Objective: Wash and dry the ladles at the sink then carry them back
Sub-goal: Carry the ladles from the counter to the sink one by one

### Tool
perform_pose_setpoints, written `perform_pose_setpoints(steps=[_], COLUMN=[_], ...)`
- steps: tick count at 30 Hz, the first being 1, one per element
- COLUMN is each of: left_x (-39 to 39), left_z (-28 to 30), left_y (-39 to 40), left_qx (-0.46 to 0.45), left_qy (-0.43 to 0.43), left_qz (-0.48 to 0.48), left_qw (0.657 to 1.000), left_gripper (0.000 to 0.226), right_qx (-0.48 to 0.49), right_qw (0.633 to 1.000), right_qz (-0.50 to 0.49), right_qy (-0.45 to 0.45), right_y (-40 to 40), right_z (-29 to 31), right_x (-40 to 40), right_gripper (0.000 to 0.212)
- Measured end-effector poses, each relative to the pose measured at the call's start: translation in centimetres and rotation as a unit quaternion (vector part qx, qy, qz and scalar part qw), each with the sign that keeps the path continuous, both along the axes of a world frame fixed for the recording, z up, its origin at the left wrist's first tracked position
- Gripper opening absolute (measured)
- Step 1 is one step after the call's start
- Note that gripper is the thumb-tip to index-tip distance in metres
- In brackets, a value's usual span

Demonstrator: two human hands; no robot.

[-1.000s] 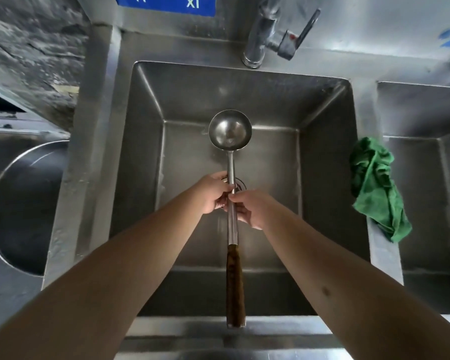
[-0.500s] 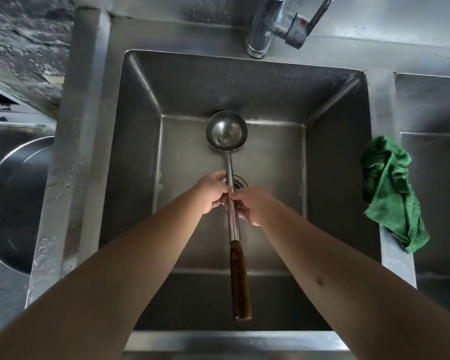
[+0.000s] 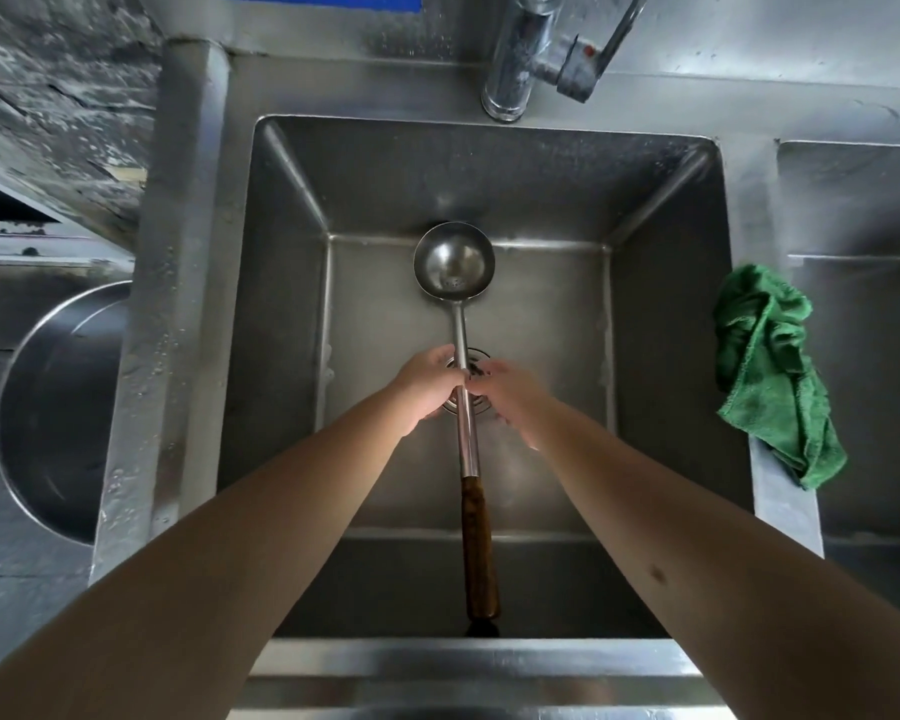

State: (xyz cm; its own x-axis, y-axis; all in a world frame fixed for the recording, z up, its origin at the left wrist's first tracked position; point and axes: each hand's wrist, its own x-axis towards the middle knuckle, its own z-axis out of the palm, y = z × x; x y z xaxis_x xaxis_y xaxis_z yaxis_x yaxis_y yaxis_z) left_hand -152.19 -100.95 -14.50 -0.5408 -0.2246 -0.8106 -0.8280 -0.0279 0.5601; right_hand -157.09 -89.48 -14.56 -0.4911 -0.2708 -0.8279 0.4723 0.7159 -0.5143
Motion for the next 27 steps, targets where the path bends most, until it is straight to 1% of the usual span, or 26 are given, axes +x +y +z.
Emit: perform_pose_setpoints(steps=[1,2,3,4,5,7,9,11,12,15,17,22,27], left_x=[0.3,0.6,0.8,1.1,1.5,2.3,3.0,4.1,4.8,6.8,8.3,11.3,12.3], left_z=[0.8,1.7,2.4,3.5,4.7,7.5,10.4,13.7,15.1,18.1,19.5,22.0,23.0], left_y=[-0.1,-0.3,-0.5,-0.9,-1.2,-1.8,-2.4,-2.9,-3.1,-3.5,-3.7,-4.6,-5.5], left_qx=[-0.009,-0.032,-0.069,-0.111,-0.151,-0.219,-0.282,-0.337,-0.349,-0.362,-0.382,-0.432,-0.460], left_qy=[0.005,0.014,0.021,0.028,0.040,0.062,0.063,0.088,0.097,0.101,0.112,0.146,0.162], left_qz=[-0.016,-0.048,-0.091,-0.136,-0.175,-0.245,-0.308,-0.354,-0.373,-0.410,-0.422,-0.436,-0.444], left_qw=[1.000,0.998,0.993,0.984,0.972,0.943,0.906,0.868,0.854,0.831,0.815,0.776,0.752], left_gripper=[0.020,0.027,0.043,0.053,0.058,0.060,0.062,0.059,0.057,0.056,0.058,0.067,0.076], right_qx=[0.001,0.014,0.030,0.040,0.047,0.064,0.089,0.127,0.143,0.173,0.186,0.210,0.234], right_qw=[0.999,0.996,0.990,0.984,0.977,0.960,0.938,0.906,0.888,0.844,0.828,0.821,0.820], right_qz=[0.022,0.056,0.085,0.110,0.135,0.189,0.232,0.285,0.312,0.362,0.372,0.376,0.368], right_qy=[0.033,0.075,0.110,0.137,0.158,0.199,0.241,0.286,0.306,0.355,0.376,0.375,0.371], right_y=[0.3,0.7,1.0,1.4,1.6,1.9,2.0,2.1,2.3,2.7,2.8,2.8,2.8], right_z=[0.7,1.5,2.1,3.0,3.7,5.9,8.0,10.5,11.7,14.6,16.4,19.8,22.3], right_x=[0.0,0.1,0.2,0.3,0.5,0.9,1.1,1.6,2.1,3.6,4.8,7.3,9.1], right_gripper=[0.040,0.045,0.053,0.063,0.070,0.078,0.082,0.082,0.081,0.077,0.076,0.079,0.079])
